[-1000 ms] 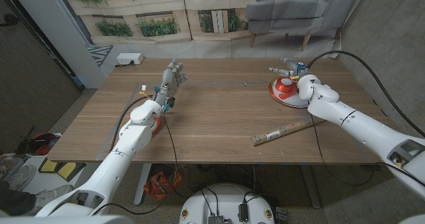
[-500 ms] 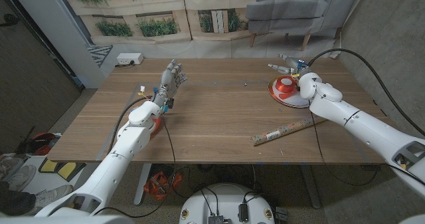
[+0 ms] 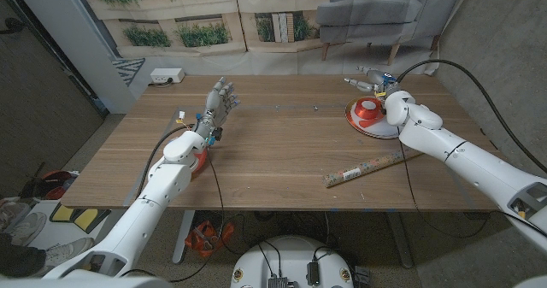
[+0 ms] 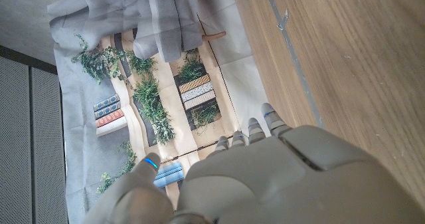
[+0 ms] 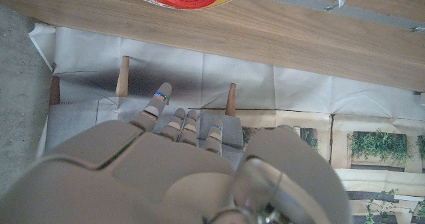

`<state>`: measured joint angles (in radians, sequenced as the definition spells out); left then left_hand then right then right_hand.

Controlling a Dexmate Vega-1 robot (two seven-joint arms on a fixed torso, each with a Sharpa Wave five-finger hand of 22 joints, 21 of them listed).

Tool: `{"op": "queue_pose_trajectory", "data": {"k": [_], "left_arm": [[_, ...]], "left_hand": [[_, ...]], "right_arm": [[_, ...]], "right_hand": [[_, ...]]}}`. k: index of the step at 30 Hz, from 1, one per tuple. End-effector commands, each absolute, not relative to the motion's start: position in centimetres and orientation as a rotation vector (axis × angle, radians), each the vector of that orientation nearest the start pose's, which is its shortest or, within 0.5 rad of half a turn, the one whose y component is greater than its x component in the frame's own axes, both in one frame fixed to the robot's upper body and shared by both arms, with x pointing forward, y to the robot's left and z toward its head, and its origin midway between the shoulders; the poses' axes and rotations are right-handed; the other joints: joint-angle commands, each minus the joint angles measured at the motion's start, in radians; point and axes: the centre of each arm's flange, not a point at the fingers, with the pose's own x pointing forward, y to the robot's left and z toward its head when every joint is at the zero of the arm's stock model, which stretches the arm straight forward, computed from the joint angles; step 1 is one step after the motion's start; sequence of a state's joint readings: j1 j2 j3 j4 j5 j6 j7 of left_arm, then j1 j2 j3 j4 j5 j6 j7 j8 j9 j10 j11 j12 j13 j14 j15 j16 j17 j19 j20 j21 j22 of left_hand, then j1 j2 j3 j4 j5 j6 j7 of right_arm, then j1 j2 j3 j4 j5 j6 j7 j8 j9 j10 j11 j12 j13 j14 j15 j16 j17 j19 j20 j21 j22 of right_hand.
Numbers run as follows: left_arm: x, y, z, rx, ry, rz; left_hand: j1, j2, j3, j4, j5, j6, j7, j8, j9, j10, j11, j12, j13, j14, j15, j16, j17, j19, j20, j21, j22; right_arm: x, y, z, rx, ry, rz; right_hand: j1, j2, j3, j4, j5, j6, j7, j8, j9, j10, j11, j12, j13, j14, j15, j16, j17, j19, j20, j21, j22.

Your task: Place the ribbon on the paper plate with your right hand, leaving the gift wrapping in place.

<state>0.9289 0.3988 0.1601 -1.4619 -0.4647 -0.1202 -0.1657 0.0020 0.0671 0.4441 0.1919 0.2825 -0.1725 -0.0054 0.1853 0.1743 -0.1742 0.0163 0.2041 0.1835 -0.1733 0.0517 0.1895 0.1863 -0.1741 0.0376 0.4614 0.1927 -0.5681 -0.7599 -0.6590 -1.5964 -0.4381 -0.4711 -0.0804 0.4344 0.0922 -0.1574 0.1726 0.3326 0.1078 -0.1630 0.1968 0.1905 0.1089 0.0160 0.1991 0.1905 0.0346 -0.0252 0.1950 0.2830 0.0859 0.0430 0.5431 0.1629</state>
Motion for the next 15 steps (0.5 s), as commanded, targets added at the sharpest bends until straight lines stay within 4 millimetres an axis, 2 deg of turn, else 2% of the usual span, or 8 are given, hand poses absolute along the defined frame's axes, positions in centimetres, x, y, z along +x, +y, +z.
{"op": "queue_pose_trajectory", "data": {"k": [1, 15], "left_arm": [[63.51, 28.34, -0.98, 0.022, -0.587, -0.288], [64.23, 28.30, -1.07, 0.022, -0.579, -0.297]], "left_hand": [[0.001, 0.110, -0.001, -0.001, 0.007, -0.103, -0.008, 0.001, 0.005, -0.230, 0.002, 0.002, 0.005, -0.225, 0.006, 0.005, 0.002, -0.183, 0.004, -0.006, 0.004], [0.001, 0.110, -0.002, -0.001, 0.007, -0.103, -0.008, 0.000, 0.005, -0.229, 0.005, 0.002, 0.005, -0.223, 0.005, 0.006, 0.002, -0.182, 0.005, -0.007, 0.005]], "right_arm": [[64.18, -29.21, 9.47, -1.313, -0.433, -0.339], [64.06, -29.20, 10.29, -1.313, -0.444, -0.352]], "right_hand": [[-0.012, 0.001, -0.006, 0.002, 0.000, 0.010, -0.004, 0.008, 0.003, 0.009, 0.001, 0.006, 0.001, -0.003, 0.000, 0.001, -0.001, 0.001, 0.005, -0.008, 0.003], [-0.026, 0.005, -0.011, 0.000, 0.001, 0.016, -0.001, 0.008, 0.002, 0.011, 0.002, 0.005, 0.001, -0.004, 0.000, 0.002, -0.009, 0.004, 0.007, -0.016, 0.003]]}}
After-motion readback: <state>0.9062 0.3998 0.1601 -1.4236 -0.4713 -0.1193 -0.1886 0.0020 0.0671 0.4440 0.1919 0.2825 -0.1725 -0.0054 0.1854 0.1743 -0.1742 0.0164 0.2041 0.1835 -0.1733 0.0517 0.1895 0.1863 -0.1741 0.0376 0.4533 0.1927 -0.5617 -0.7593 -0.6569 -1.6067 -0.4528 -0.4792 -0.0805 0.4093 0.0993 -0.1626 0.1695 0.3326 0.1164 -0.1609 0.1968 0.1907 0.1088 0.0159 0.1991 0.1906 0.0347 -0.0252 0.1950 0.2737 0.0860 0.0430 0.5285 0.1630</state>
